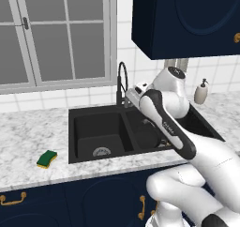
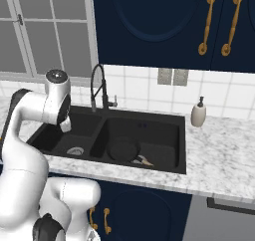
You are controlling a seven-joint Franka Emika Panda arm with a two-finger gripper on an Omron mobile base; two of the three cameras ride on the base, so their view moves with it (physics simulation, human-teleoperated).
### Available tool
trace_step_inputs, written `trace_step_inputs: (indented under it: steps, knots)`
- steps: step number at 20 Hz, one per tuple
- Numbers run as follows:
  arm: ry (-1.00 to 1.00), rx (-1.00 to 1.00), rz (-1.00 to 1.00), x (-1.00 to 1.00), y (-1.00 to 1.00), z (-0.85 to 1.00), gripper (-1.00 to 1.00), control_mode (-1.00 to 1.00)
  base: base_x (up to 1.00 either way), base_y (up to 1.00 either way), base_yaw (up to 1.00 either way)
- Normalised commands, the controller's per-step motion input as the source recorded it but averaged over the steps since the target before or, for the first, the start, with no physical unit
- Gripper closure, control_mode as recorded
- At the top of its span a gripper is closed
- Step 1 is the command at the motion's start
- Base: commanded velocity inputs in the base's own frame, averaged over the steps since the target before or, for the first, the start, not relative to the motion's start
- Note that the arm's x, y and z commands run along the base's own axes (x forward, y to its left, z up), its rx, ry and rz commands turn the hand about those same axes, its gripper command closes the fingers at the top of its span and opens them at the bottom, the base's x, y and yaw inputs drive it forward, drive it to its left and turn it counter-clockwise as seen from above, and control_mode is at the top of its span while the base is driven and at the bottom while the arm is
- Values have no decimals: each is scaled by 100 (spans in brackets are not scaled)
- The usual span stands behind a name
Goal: Pick the pan and sponge and place them into the sink. Then turn on the water.
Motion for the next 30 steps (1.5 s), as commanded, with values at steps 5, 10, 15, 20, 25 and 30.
trace_step_inputs:
  steps: [5, 10, 15, 20, 25, 30]
  knots:
    - [1, -14, 12, 0, 100, 0, -100, -100, 0, 0, 0]
    - [12, -3, 12, 0, 100, 0, -100, -100, 0, 0, 0]
    - [17, -1, 11, 0, 89, -17, -100, -100, 0, 0, 0]
    - [14, -5, 13, 0, 69, -37, -100, -100, 0, 0, 0]
    - [7, -9, 15, -3, 72, -49, -100, -100, 0, 0, 0]
    - [0, -12, 11, -11, 66, -48, -100, -100, 0, 0, 0]
